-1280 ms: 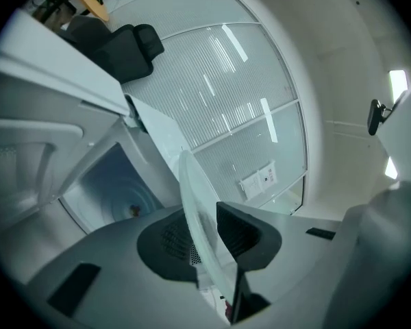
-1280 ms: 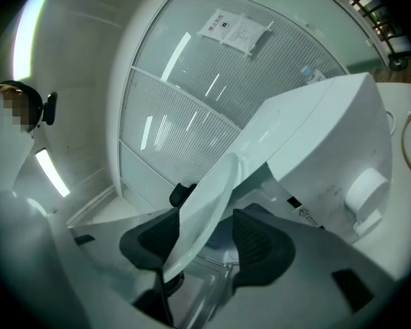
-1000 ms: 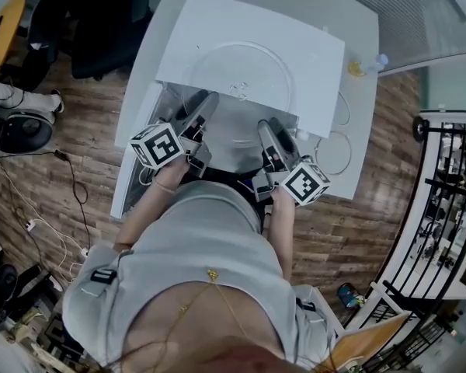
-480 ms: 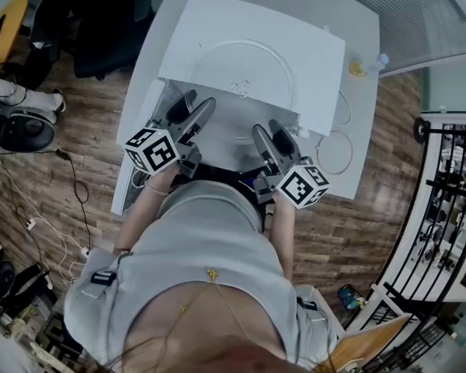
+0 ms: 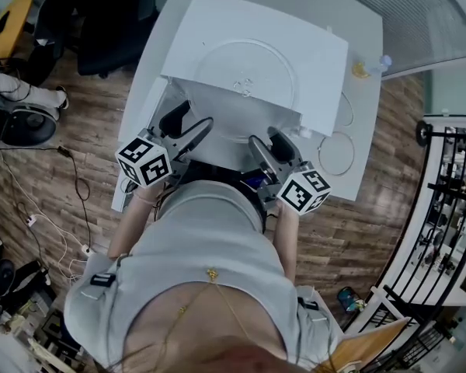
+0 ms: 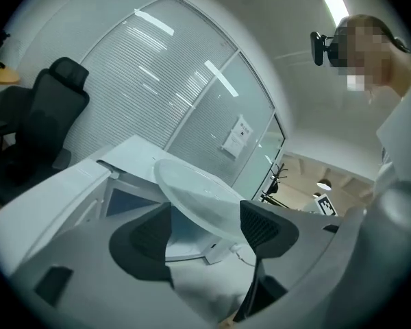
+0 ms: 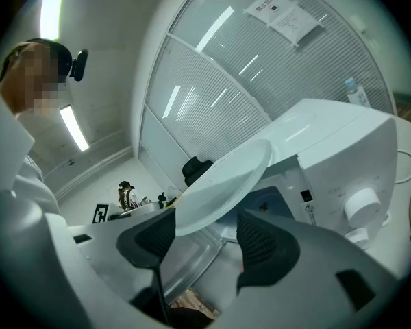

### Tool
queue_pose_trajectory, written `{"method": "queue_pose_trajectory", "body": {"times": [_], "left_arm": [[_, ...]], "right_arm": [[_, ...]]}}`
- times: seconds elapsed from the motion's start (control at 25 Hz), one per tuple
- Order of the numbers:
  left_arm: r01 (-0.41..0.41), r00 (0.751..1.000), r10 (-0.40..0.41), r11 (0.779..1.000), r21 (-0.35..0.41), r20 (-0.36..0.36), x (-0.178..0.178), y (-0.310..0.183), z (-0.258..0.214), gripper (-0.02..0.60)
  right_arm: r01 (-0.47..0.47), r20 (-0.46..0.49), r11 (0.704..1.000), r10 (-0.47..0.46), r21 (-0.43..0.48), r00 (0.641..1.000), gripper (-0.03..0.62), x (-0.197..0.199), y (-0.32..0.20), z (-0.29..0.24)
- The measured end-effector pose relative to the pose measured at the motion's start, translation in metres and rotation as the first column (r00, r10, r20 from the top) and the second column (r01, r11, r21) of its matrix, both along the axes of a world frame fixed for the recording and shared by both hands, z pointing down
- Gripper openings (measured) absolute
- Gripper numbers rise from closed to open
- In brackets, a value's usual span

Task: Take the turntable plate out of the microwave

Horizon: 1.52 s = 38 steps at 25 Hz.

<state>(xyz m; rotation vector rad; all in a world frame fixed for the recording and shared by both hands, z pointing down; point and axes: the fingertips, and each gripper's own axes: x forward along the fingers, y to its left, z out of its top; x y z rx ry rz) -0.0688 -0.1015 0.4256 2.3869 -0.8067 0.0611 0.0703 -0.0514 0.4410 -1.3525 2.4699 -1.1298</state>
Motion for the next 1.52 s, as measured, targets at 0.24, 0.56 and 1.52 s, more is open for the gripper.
{"method": "queue_pose_trajectory", "body": {"times": [0.24, 0.56, 1.52], "left_arm": [[-0.110, 0.988, 0.104, 0.993, 0.046, 0.117, 0.002, 0.023, 0.005, 0.316], [-0.239, 0.940, 0.194, 0.961, 0.137, 0.280, 0.022, 0.041, 0.013, 0.314], [-0.209, 0.952, 0.179, 0.973, 0.099, 0.247, 0.036, 0.014, 0.020, 0.313]], "right_arm": [[0.066, -0.004, 0.998, -0.066, 0.003, 0.998, 0.265, -0.012, 0.008, -0.002], [0.064, -0.050, 0.998, -0.064, 0.003, 0.997, 0.233, -0.011, 0.005, -0.001], [0.020, -0.072, 1.000, -0.021, -0.018, 0.997, 0.218, 0.000, -0.030, 0.002]]}}
